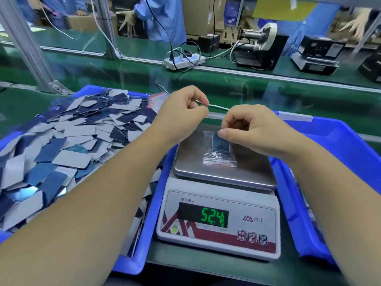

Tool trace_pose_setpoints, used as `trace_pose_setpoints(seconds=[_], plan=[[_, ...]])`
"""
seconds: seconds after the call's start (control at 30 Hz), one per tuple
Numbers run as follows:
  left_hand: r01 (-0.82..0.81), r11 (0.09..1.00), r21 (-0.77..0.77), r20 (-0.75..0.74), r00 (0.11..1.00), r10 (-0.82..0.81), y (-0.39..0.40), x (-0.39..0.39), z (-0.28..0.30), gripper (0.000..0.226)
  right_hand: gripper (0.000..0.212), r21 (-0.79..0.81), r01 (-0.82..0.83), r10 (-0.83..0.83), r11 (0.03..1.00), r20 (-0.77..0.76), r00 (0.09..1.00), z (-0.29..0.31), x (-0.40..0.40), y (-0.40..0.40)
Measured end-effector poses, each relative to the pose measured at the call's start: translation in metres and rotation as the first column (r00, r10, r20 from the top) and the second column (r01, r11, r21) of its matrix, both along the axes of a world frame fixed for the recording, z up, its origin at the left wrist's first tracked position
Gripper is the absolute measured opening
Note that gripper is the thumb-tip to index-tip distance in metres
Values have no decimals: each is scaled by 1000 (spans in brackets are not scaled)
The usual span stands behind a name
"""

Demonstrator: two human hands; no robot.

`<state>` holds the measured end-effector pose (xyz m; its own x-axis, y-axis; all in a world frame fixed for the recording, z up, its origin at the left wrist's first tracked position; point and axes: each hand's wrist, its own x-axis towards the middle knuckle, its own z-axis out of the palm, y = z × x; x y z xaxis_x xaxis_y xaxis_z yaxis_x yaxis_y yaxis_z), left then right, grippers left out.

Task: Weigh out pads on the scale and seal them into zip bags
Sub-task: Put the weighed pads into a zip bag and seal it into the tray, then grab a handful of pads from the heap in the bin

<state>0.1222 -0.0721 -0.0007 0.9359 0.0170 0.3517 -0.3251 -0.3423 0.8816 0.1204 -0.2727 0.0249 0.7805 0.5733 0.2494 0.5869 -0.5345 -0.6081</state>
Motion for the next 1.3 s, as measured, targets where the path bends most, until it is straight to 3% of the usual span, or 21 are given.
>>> trace_pose_setpoints(seconds=[0.17,0.43,0.9,1.03,1.13,1.23,1.3], plan=[[-19,1000,12,10,1000,19,0,-1,0,17,12,-36,33,-32,999,26,999,-3,0,0],[-31,999,29,10,999,31,-1,-4,2,21,61,-302,-28,31,953,5,1000,-2,-1,-1],[-35,993,109,71,997,27,-15,-9,6,22,37,-246,50,-4,968,184,983,10,-8,2],[88,957,277,67,992,-111,-38,-16,25,9,26,-264,91,-39,960,194,980,28,-13,-23],[174,906,385,92,970,-225,-51,-25,31,18,22,-293,183,-132,938,188,973,32,-19,-59],[274,845,459,31,946,-323,-57,-33,31,20,19,-282,324,-303,903,119,946,26,-26,-103],[306,798,520,-13,936,-351,-60,-36,29,18,16,-358,393,-402,847,53,914,17,-29,-129]])
